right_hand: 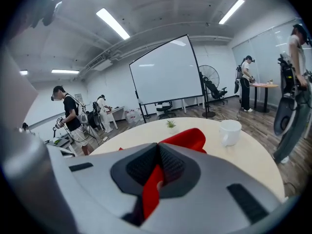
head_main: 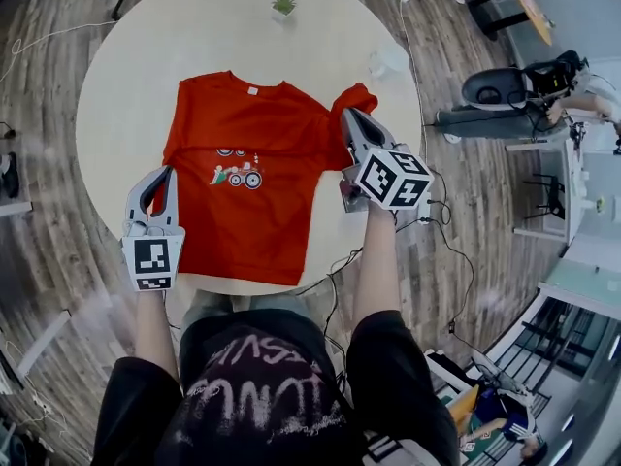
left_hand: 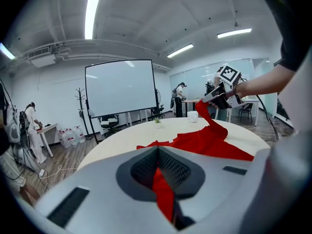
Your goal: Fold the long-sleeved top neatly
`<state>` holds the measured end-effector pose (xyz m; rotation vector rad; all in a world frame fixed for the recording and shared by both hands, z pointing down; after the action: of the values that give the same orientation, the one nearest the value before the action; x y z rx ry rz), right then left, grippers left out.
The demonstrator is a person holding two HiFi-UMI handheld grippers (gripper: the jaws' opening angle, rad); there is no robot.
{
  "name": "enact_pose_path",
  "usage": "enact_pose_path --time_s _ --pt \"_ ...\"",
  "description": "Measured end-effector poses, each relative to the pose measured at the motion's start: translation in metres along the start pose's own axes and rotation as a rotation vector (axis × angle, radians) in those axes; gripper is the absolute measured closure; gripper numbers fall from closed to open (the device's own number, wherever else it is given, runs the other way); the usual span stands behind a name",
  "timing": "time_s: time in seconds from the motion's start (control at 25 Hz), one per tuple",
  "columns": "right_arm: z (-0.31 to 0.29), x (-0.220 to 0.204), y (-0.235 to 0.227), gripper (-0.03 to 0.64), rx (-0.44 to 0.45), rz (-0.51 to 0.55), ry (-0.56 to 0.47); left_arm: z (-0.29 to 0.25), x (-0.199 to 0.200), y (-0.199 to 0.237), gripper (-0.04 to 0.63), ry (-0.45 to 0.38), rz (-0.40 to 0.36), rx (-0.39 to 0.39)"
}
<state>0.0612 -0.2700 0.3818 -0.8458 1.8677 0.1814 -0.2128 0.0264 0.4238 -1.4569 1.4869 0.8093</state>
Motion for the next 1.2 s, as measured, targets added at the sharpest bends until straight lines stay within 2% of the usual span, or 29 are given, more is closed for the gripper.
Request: enact_pose_path --time_s 0.44,0.64,0.92,1.2 --pt "-0.056 0.039 0.098 0.606 0.120 0.132 0.033 0.033 -0.028 0.062 0.583 -0.008 0.039 0.042" --pt "-0.088 0.040 0.141 0.605 0.179 0.175 0.071 0.044 -0.038 0.081 0.583 0.008 0.021 0.051" --pt "-0.139 0.013 0.202 0.604 0.265 0.209 0.141 0.058 -0.055 0.107 0.583 0.041 0.020 0.075" --pt "-0.175 -0.039 0.232 0.603 0.296 0.193 0.239 0.059 -0.068 0.117 0.583 0.064 0.019 0.047"
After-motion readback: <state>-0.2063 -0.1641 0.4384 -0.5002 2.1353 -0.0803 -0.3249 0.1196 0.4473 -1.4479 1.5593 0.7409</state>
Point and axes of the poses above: the fingertips, and each gripper's own axes: z backward along the fingers, y to its left, x out of its top, the point moved 10 cm from there along z, backward along the fingers, and after that the axes turned 1 degree about y, right-handed, at the moved point
